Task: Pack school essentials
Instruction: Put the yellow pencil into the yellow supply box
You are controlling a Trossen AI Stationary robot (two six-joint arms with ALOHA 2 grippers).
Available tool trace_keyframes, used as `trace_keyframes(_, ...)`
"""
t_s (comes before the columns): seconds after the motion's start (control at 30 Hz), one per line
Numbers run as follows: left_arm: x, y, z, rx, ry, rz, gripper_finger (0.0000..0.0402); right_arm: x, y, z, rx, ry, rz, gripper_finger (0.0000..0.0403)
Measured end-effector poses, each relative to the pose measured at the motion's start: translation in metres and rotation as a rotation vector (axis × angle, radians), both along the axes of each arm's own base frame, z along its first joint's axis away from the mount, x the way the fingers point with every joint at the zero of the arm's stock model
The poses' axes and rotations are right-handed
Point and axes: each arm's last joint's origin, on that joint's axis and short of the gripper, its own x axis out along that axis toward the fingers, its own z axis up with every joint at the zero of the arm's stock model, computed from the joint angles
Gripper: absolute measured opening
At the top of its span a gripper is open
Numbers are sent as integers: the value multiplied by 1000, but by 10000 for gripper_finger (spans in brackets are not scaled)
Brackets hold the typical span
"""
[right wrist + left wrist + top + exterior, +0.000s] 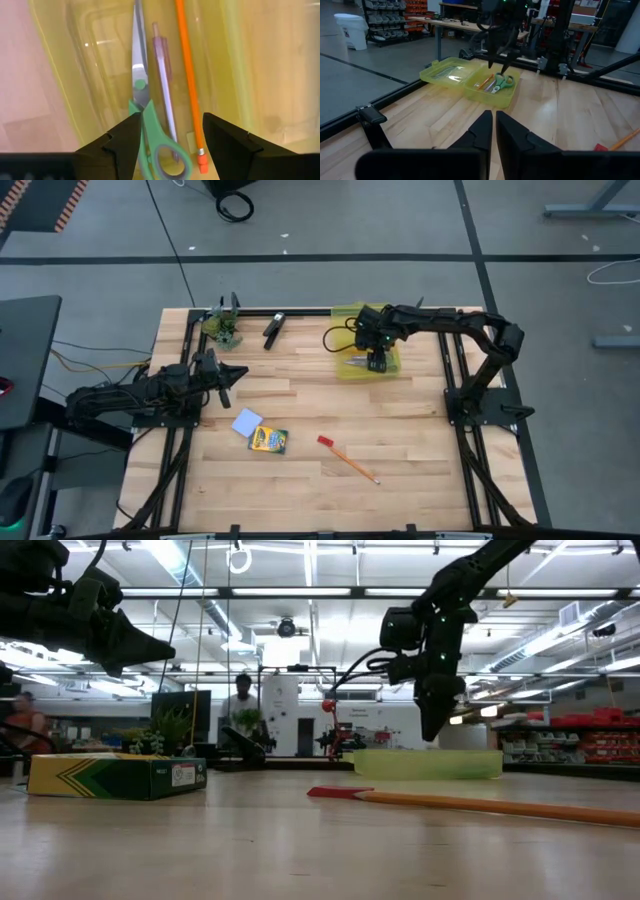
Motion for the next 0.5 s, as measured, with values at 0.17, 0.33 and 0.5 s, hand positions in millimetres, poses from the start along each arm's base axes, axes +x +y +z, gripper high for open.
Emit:
trace_keyframes(0.17, 0, 0, 0, 0, 0, 0, 30, 4, -2, 11, -3, -16, -19, 219)
trace_keyframes(0.33, 0, 0, 0, 0, 0, 0, 36, 9, 1, 23, -6, -27, -14, 219)
trace_keyframes(0.5, 0, 0, 0, 0, 0, 0, 30, 11, 11, 39, -29, -71, 13, 219)
